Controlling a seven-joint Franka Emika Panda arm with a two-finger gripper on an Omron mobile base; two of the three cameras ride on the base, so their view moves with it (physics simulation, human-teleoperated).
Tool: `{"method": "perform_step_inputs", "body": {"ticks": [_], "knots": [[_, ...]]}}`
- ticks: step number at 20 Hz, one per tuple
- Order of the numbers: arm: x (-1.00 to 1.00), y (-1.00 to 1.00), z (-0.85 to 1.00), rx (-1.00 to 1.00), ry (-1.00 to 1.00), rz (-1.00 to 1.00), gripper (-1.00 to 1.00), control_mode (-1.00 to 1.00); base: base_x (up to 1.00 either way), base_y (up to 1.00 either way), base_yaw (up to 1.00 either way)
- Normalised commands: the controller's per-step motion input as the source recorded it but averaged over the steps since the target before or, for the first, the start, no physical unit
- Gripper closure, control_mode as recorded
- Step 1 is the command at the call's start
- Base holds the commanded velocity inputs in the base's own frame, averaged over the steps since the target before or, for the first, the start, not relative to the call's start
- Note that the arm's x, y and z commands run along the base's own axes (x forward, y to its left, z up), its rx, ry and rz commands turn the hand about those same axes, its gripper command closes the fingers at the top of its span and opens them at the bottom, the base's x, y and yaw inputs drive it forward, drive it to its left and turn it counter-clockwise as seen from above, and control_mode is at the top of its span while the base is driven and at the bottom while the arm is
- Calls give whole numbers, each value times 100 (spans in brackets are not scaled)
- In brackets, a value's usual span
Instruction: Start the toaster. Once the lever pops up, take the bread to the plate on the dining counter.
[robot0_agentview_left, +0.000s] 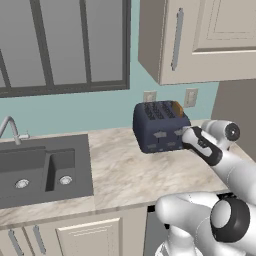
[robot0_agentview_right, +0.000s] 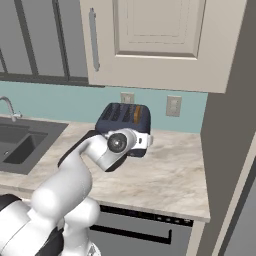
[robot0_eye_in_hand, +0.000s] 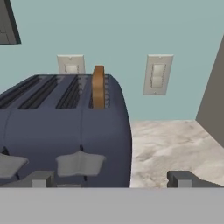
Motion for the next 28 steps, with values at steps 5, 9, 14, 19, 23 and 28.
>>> {"method": "perform_step_inputs", "body": {"ticks": [5,9,14,19,23,28], "knots": [[3,0,-6,0,0,0,-100,-100,0,0,0],[11,0,-10,0,0,0,-100,-100,0,0,0],[12,0,-4,0,0,0,-100,-100,0,0,0],[8,0,0,0,0,0,-100,-100,0,0,0],[9,0,0,0,0,0,-100,-100,0,0,0],[10,0,-2,0,0,0,-100,-100,0,0,0]]}}
